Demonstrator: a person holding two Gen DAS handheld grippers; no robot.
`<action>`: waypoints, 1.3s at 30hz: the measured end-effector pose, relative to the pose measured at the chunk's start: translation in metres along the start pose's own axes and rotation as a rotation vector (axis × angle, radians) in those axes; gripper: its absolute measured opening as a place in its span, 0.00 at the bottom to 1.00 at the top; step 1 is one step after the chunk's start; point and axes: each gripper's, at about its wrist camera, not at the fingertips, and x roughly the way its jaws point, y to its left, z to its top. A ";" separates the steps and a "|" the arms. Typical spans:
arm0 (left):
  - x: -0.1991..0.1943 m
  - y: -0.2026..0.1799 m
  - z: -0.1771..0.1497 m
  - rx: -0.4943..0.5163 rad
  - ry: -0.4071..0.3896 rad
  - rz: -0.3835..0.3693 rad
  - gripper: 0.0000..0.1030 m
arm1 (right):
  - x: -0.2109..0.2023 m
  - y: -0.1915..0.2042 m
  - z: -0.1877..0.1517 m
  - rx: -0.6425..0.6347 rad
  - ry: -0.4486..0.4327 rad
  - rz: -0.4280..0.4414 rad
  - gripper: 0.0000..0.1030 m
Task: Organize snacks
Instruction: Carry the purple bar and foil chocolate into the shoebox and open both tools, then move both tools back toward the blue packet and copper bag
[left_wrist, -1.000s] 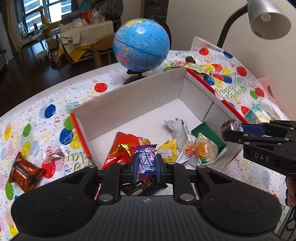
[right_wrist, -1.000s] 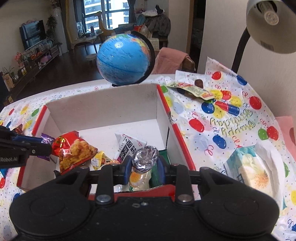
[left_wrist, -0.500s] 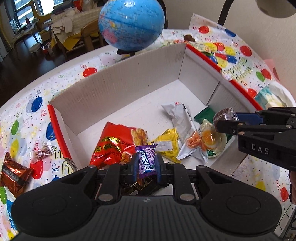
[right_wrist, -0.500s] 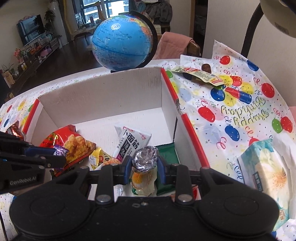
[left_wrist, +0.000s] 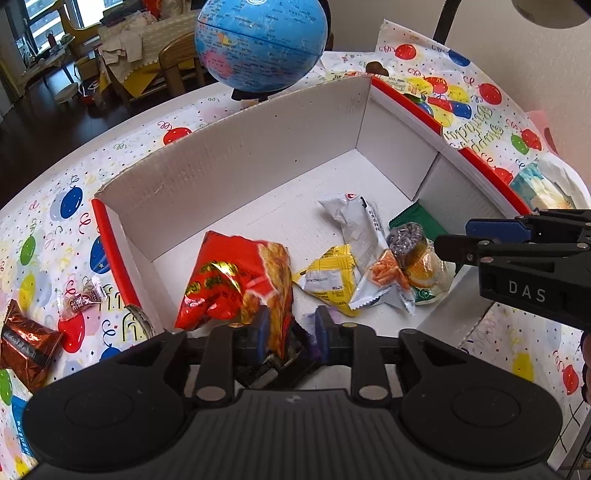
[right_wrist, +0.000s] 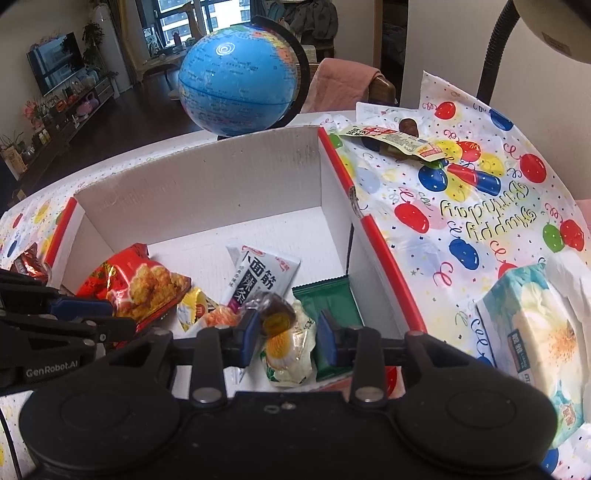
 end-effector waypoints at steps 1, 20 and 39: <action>-0.002 0.000 0.000 -0.003 -0.003 -0.001 0.27 | -0.002 0.000 0.000 0.002 -0.003 0.000 0.36; -0.066 0.015 -0.016 -0.054 -0.136 0.002 0.64 | -0.052 0.010 -0.009 0.010 -0.091 0.047 0.69; -0.137 0.058 -0.060 -0.148 -0.261 0.028 0.79 | -0.096 0.068 -0.014 -0.053 -0.172 0.133 1.00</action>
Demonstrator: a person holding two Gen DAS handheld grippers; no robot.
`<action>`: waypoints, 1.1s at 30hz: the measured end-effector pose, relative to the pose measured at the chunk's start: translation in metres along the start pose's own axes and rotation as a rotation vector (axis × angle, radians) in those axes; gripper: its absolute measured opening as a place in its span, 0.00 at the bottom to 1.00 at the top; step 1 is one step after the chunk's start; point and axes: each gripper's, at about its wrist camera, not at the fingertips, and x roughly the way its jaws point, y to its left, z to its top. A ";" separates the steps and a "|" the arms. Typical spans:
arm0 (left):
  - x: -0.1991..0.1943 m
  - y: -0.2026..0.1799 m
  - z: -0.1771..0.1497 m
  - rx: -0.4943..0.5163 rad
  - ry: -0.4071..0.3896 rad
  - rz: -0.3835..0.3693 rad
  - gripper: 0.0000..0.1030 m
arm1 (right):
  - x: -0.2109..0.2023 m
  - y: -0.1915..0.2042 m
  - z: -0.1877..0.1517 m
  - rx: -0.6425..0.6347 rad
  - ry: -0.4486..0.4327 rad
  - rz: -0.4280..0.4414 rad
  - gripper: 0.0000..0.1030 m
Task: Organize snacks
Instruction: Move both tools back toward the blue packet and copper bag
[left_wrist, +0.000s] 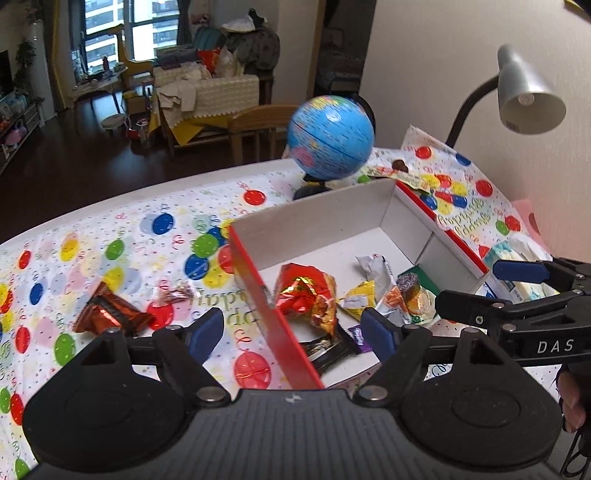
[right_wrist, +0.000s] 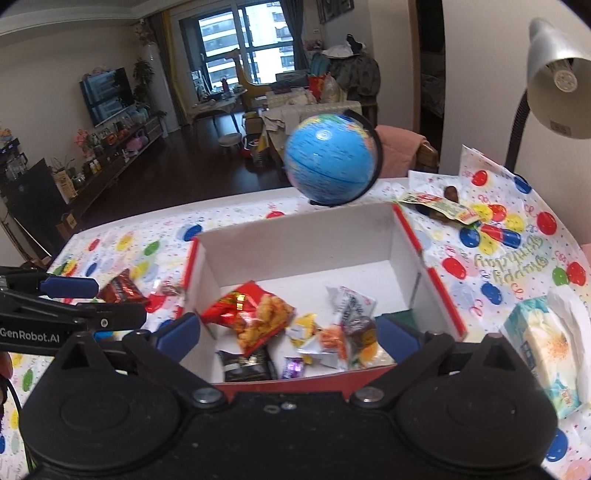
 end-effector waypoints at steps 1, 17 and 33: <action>-0.004 0.004 -0.001 -0.005 -0.007 0.005 0.79 | 0.000 0.005 0.000 0.000 -0.001 0.008 1.00; -0.056 0.117 -0.037 -0.112 -0.071 0.107 0.79 | 0.018 0.106 0.003 -0.040 0.023 0.085 1.00; -0.043 0.215 -0.082 -0.237 0.012 0.177 0.79 | 0.069 0.191 0.000 -0.110 0.111 0.132 0.95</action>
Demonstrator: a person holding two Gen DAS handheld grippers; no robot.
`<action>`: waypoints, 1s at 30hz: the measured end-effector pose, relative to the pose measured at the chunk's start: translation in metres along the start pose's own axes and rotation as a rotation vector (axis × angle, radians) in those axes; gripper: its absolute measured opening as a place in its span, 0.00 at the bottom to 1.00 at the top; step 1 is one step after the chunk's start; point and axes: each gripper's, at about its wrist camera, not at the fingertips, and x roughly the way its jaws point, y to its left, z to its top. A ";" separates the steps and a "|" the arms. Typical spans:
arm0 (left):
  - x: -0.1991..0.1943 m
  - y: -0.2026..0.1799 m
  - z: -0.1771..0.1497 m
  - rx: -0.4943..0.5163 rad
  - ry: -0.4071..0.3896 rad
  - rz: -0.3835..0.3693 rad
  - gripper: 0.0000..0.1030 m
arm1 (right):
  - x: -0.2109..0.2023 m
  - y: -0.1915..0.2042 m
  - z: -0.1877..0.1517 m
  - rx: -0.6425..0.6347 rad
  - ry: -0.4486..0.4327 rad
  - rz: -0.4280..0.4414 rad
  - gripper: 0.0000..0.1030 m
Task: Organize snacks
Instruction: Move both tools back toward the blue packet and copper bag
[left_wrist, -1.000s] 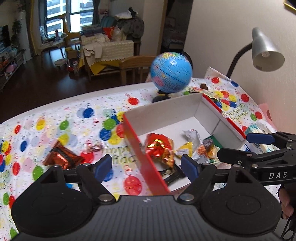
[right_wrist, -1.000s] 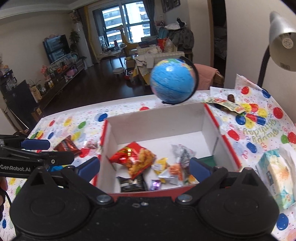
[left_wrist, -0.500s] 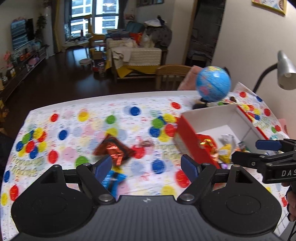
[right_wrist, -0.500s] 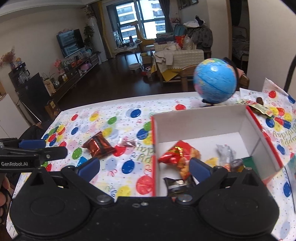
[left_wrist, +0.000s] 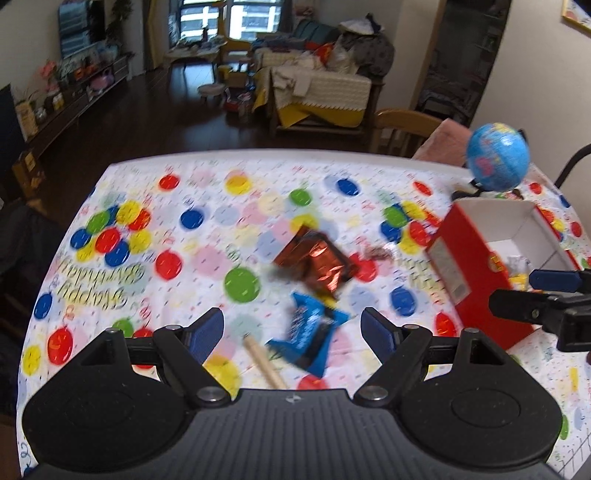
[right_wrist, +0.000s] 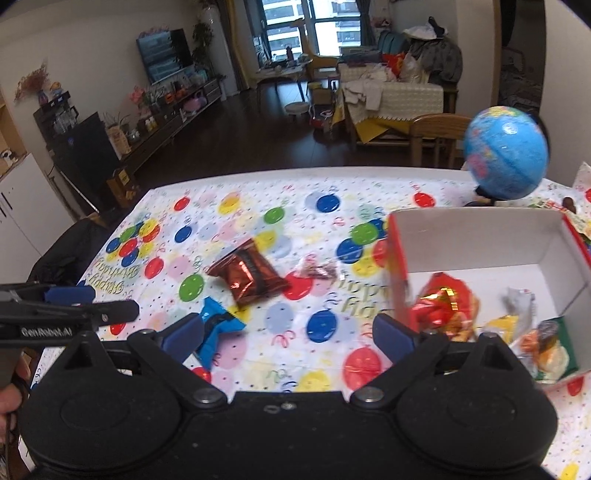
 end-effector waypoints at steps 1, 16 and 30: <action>0.004 0.004 -0.002 -0.010 0.007 0.009 0.79 | 0.005 0.004 0.000 0.001 0.009 0.003 0.95; 0.060 0.034 -0.039 -0.091 0.143 0.064 0.78 | 0.078 0.045 0.001 0.075 0.161 0.032 0.90; 0.089 0.025 -0.042 -0.068 0.184 0.048 0.55 | 0.136 0.061 0.009 0.143 0.276 0.052 0.82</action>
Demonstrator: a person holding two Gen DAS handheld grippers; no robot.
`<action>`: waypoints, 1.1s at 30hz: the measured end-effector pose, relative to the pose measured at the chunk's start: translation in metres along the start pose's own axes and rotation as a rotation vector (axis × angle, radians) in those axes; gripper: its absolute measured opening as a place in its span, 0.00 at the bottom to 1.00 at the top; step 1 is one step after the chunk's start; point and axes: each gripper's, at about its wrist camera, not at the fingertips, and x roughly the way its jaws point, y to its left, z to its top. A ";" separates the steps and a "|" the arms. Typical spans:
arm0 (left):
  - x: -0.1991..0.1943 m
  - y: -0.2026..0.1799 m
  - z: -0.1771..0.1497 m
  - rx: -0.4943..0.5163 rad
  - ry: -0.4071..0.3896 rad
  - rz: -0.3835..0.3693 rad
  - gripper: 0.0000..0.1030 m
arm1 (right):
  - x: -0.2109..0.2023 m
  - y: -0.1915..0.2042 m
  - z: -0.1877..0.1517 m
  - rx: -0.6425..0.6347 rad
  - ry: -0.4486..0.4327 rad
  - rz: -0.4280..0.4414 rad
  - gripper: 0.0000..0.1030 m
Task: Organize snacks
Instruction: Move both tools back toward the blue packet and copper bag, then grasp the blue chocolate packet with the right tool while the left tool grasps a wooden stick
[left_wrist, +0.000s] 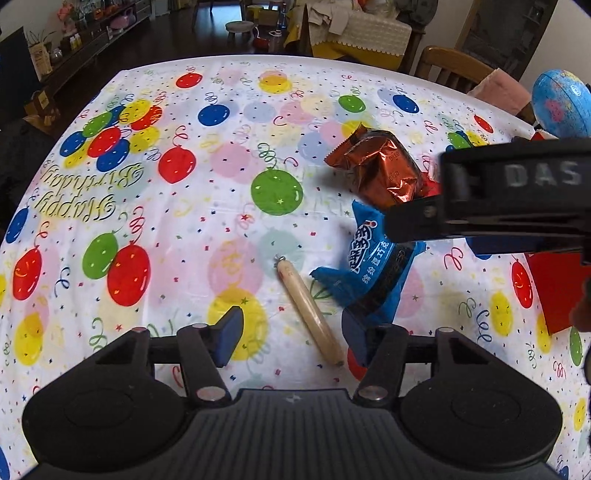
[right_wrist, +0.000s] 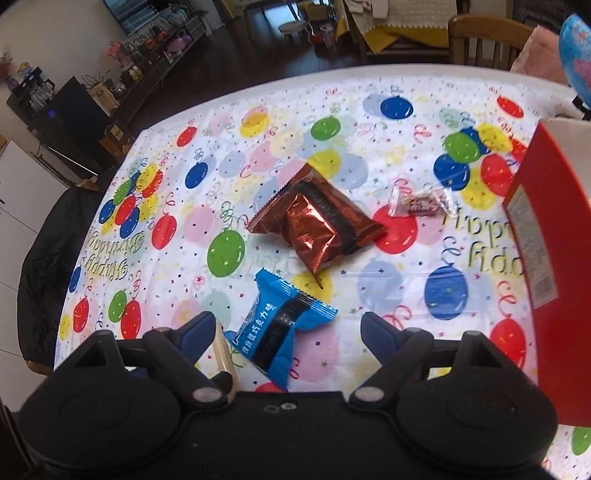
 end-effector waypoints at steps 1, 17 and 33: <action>0.001 -0.001 0.000 0.004 0.001 -0.005 0.54 | 0.003 0.000 0.001 0.001 0.006 0.000 0.82; 0.018 -0.005 0.004 0.017 0.033 -0.043 0.29 | 0.038 0.005 0.008 0.021 0.093 -0.001 0.77; 0.021 0.013 0.006 -0.004 0.035 -0.088 0.10 | 0.034 -0.003 0.006 -0.013 0.090 -0.002 0.41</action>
